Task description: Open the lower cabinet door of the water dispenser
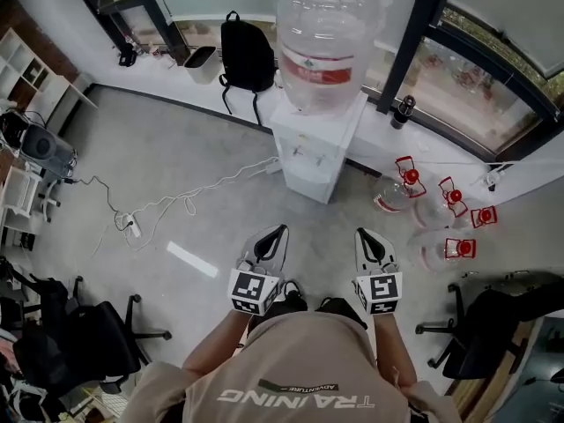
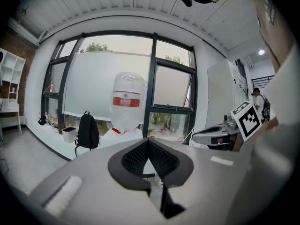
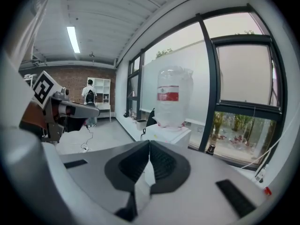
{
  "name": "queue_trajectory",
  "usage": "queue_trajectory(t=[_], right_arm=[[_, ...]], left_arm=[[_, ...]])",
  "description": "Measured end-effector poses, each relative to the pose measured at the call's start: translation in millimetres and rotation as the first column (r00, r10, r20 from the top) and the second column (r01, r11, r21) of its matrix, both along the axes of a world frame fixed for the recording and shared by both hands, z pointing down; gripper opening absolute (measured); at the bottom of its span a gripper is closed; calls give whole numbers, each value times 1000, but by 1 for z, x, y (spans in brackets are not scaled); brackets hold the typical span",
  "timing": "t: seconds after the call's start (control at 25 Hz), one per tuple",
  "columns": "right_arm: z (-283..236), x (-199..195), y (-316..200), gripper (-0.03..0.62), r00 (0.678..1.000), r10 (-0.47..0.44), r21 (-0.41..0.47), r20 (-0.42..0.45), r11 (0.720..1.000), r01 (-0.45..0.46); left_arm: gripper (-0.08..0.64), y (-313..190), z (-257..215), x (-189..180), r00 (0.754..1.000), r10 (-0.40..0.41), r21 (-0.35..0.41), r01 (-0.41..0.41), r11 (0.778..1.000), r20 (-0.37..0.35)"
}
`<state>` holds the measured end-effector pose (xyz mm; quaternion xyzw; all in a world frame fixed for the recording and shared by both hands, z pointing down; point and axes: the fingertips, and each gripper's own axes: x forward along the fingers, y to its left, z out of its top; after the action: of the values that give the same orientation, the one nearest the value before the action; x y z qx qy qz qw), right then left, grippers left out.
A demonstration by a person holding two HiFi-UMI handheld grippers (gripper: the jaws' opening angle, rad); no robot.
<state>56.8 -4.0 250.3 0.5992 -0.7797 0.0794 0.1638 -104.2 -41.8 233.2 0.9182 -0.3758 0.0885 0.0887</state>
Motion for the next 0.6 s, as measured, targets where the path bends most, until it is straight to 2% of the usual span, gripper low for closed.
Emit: queue_trajectory(t=[0.12, 0.28, 0.6], right_arm=[[-2, -7, -16, 12, 999, 33, 11, 13, 999, -34], [8, -4, -25, 12, 999, 51, -16, 7, 999, -51], [21, 23, -72, 12, 1000, 15, -23, -1, 1000, -15]], left_arm=[[8, -27, 4, -12, 1000, 2, -3, -2, 1000, -9], [8, -43, 15, -7, 1000, 18, -33, -19, 999, -9], [8, -82, 25, 34, 999, 43, -54, -41, 998, 26]])
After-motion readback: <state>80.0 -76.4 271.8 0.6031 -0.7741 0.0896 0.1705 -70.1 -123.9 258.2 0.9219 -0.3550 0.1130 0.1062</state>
